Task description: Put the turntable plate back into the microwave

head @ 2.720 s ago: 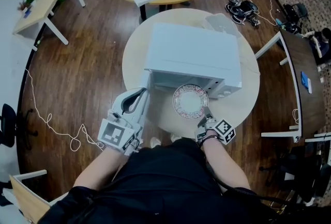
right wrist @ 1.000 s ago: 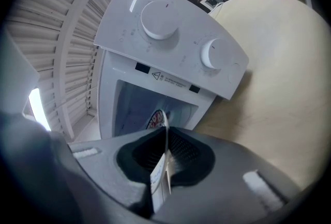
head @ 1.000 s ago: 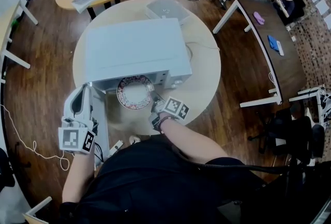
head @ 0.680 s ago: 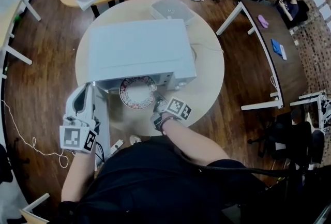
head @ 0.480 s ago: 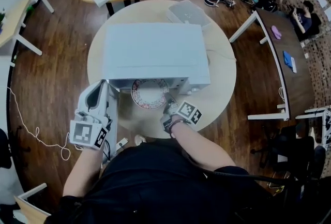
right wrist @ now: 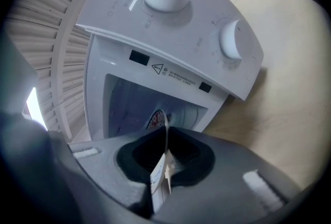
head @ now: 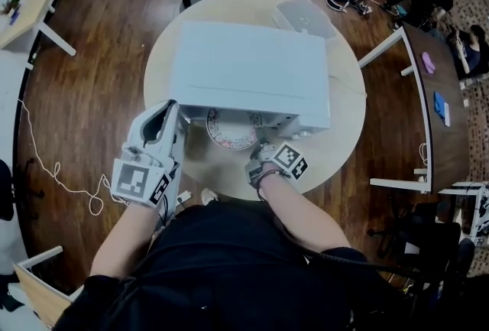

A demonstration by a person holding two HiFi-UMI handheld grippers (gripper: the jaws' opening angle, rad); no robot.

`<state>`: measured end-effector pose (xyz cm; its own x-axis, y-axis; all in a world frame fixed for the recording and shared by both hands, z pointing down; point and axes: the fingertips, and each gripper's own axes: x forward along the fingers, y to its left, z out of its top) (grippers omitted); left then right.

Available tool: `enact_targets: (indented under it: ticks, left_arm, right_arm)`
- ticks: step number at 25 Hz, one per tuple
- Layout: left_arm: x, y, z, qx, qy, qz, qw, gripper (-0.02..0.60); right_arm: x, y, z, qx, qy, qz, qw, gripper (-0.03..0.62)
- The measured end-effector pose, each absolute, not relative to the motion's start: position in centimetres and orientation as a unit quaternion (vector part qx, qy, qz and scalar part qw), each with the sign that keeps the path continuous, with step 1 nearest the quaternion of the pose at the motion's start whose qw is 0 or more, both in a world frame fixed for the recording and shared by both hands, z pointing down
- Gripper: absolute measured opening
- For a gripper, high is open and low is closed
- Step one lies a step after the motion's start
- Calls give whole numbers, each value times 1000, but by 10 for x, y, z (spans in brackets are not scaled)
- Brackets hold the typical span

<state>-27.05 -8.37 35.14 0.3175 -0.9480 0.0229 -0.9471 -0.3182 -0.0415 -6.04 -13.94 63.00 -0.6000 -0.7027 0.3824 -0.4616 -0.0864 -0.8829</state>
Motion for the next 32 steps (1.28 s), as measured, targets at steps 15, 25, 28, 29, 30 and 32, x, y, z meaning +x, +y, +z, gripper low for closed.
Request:
enact_targets:
  ticks: [15,25,28,29,30,32]
  left_arm:
    - [-276,-101,350,-814,580,-14,5,3]
    - [-272,-118,354,-819,573,-13,1,3]
    - [-270,-122,357,-821,571,-16,1,3]
    - [-268,-123,358,-822,570,-17,1,3]
    - [-267,-124,359,-822,569,-18,1,3]
    - [-267,-126,361,-823,568,-18,-1,3]
  right_arm:
    - [-76,-159,630,-445,668,-588,96,19]
    - [-82,-171,625,-445,668,-588,98,18]
    - [-83,-172,625,-444,665,-592,101,18]
    - [-82,-173,625,-444,664,-593,102,18]
    - [-81,-173,624,-444,664,-593,102,19]
    - [-82,-174,622,-443,665,-592,103,20]
